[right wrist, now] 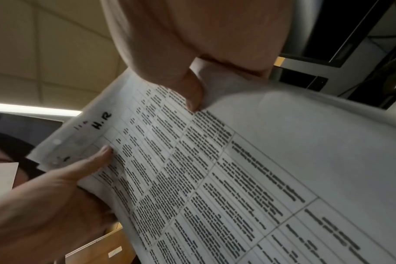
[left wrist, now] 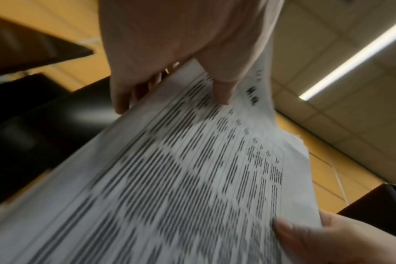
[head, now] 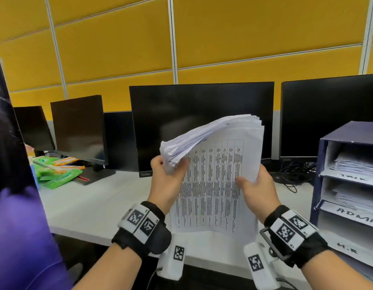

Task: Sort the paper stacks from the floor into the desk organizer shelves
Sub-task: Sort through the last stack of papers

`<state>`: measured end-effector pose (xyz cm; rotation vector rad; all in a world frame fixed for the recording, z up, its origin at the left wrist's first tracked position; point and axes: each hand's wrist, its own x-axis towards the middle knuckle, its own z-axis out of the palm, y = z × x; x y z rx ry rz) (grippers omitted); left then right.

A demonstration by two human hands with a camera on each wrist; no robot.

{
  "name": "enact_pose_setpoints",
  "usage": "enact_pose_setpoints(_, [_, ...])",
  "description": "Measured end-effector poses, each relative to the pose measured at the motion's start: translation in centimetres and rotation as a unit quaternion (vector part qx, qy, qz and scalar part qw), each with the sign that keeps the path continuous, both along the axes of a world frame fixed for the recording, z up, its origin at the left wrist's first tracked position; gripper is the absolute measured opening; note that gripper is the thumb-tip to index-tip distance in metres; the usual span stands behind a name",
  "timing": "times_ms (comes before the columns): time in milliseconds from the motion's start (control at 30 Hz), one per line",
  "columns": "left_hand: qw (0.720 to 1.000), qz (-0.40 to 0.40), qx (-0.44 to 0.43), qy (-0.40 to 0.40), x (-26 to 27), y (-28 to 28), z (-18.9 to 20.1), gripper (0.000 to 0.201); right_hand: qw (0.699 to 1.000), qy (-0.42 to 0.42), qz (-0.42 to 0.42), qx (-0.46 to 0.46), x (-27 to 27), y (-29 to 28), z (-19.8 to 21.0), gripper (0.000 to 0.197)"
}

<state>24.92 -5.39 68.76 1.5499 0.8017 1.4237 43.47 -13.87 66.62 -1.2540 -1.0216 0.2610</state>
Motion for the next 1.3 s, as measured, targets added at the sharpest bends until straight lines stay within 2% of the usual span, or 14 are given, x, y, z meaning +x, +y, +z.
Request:
enact_pose_setpoints(167, [0.972, 0.149, 0.162, 0.078, -1.3, -0.5, 6.9, 0.094, 0.999, -0.003, 0.030, -0.019, 0.0, 0.2, 0.7, 0.039])
enact_pose_setpoints(267, [0.882, 0.216, 0.293, 0.299, -1.4, -1.4, 10.7, 0.086, 0.998, -0.013, 0.053, -0.013, -0.4, 0.0, 1.0, 0.041])
enact_pose_setpoints(333, [0.819, 0.189, 0.321, 0.436, -1.1, -2.4, 12.3, 0.079, 0.997, -0.035, 0.063, -0.010, -0.9, -0.1, 1.4, 0.041])
enact_pose_setpoints(367, [0.810, 0.153, 0.308, 0.476, -1.1, -2.9, 12.9, 0.075, 0.996, -0.053, 0.069, -0.011, -1.2, -0.2, 1.8, 0.041])
enact_pose_setpoints(433, [0.822, 0.070, 0.259, 0.502, -1.6, -3.3, 13.9, 0.057, 0.991, -0.098, 0.085, -0.012, -1.8, -0.6, 2.7, 0.040])
enact_pose_setpoints(533, [0.870, -0.020, 0.202, 0.449, -3.0, -3.1, 14.3, 0.024, 0.981, -0.168, 0.098, -0.008, -2.3, -1.2, 4.5, 0.039])
enact_pose_setpoints(667, [0.938, -0.014, 0.154, 0.309, -4.8, -1.6, 12.6, 0.024, 0.972, -0.219, 0.081, -0.006, -2.0, -1.3, 6.3, 0.022])
enact_pose_setpoints(767, [0.975, -0.010, 0.093, 0.201, -7.0, 0.6, 10.5, 0.026, 0.968, -0.236, 0.035, -0.071, -0.2, -1.1, 6.1, 0.024])
enact_pose_setpoints(867, [0.990, -0.015, 0.044, 0.131, -9.2, 2.9, 7.5, 0.024, 0.975, -0.196, -0.011, -0.106, 2.0, -1.3, 4.7, 0.037])
enact_pose_setpoints(933, [0.997, -0.027, -0.003, 0.075, -9.9, 4.5, 5.2, 0.026, 0.992, -0.081, 0.057, -0.084, 2.6, -1.3, 3.3, 0.048])
enact_pose_setpoints(1033, [0.997, -0.050, -0.063, -0.002, -9.9, 6.2, 1.9, 0.032, 0.978, 0.098, 0.179, -0.047, 2.1, -0.6, 1.3, 0.058])
enact_pose_setpoints(1133, [0.996, -0.044, -0.057, -0.048, -8.8, 6.4, 0.1, 0.038, 0.995, 0.048, 0.092, 0.001, 1.0, 0.6, 0.7, 0.033])
enact_pose_setpoints(1200, [0.998, -0.016, -0.027, -0.060, -7.7, 5.8, -0.6, 0.038, 0.998, 0.042, 0.028, 0.047, 0.7, 1.0, 1.0, 0.032])
enact_pose_setpoints(1300, [1.000, 0.020, -0.009, -0.021, -6.6, 4.4, -2.5, 0.035, 0.999, 0.038, 0.027, 0.026, 0.9, 1.0, 0.1, 0.032])
